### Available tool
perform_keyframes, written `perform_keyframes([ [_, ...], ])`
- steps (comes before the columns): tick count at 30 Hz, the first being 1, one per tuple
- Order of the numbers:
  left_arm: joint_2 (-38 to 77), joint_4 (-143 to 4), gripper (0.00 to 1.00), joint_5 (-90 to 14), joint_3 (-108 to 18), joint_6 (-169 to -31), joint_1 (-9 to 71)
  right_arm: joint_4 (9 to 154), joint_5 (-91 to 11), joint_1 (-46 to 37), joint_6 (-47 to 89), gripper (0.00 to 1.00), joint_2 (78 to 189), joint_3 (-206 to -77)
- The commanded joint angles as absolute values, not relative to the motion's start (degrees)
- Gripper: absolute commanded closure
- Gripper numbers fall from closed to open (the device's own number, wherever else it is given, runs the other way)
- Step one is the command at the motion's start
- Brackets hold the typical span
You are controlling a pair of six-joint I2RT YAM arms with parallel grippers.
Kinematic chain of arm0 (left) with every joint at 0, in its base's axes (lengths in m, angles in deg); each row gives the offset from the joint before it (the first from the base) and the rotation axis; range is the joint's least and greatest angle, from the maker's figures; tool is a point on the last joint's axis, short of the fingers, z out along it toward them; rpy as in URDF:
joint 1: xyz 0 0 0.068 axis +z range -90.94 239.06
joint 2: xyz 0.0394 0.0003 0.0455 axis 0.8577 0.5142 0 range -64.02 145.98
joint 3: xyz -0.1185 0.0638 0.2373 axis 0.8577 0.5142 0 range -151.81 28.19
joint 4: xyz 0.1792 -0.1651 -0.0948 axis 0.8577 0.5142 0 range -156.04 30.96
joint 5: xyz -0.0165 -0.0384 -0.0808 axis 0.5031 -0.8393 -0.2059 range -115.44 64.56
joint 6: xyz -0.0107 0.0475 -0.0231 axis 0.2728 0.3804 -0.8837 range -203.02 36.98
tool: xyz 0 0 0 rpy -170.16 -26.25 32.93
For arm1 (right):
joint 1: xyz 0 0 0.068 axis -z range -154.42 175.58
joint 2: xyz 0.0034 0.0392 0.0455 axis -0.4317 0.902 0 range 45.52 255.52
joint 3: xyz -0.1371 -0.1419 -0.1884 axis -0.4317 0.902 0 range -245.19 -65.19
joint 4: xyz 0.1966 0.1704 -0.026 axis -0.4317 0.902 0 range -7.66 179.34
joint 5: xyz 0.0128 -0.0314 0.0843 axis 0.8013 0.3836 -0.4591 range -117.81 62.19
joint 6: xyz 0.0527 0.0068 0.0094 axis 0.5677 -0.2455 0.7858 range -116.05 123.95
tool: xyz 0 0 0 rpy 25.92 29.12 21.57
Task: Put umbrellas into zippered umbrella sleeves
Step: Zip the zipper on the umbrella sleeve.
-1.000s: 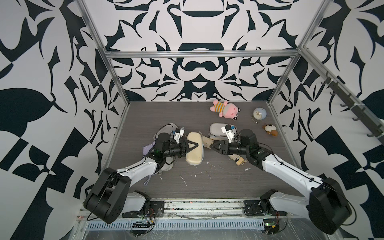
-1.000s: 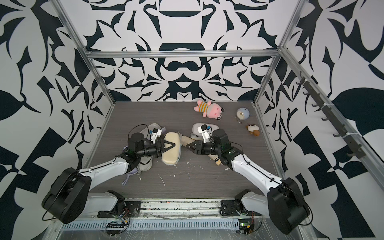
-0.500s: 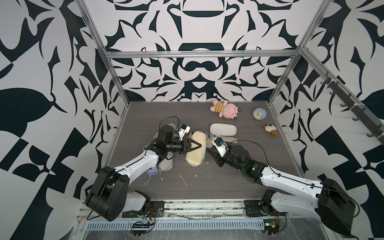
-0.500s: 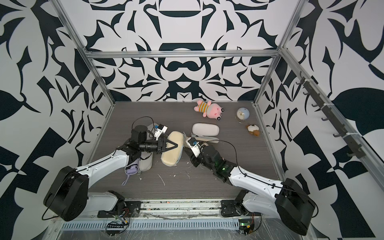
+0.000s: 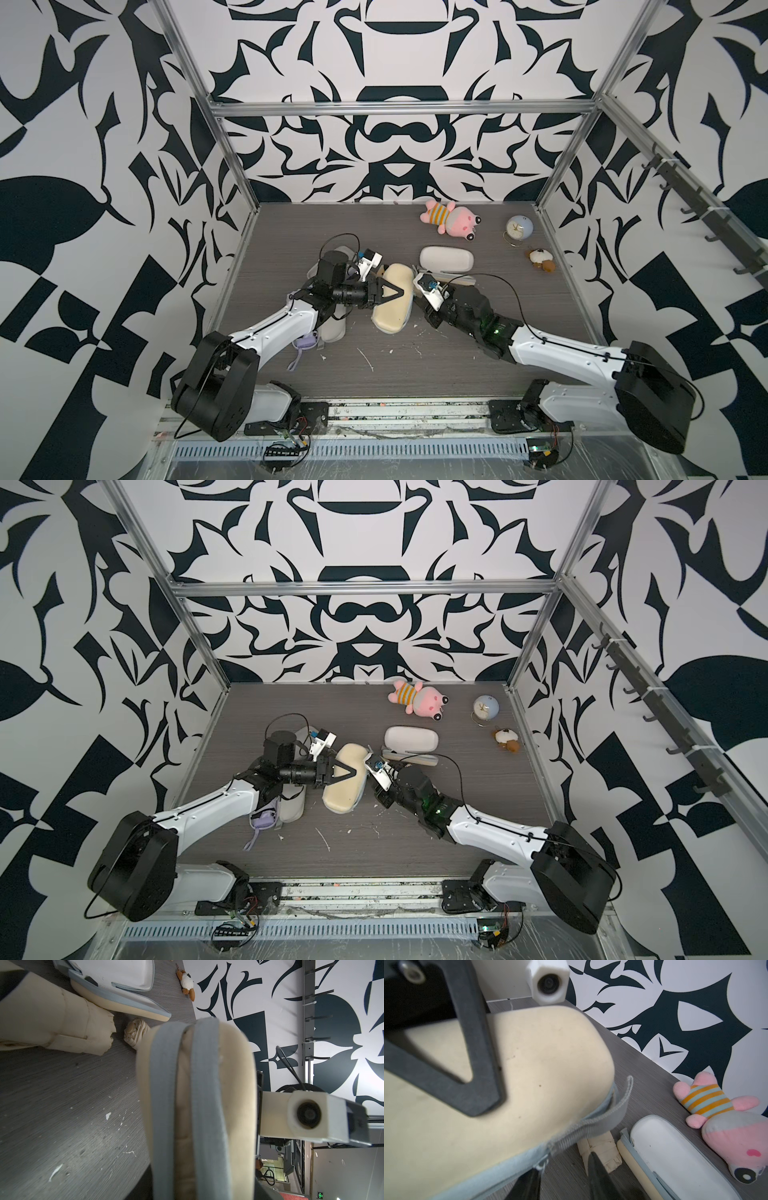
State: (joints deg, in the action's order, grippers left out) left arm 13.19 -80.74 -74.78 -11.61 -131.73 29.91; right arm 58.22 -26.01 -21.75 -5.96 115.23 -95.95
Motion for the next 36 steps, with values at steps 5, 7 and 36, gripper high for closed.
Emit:
perform_keyframes([
  [5,13.7,-84.2,0.73,-77.0,-12.4,-132.8,28.6,51.8,-26.3,-21.9,-8.2,0.69,115.0,-98.8],
  [7,13.8,-84.2,0.73,-77.0,-12.2,-132.9,28.5,51.8,-26.9,-22.0,-8.6,0.72,115.1,-99.1],
  [36,15.4,-85.5,0.96,-57.7,-14.9,-130.7,32.3,88.2,-30.3,-39.2,-13.7,1.0,113.8,-108.5],
])
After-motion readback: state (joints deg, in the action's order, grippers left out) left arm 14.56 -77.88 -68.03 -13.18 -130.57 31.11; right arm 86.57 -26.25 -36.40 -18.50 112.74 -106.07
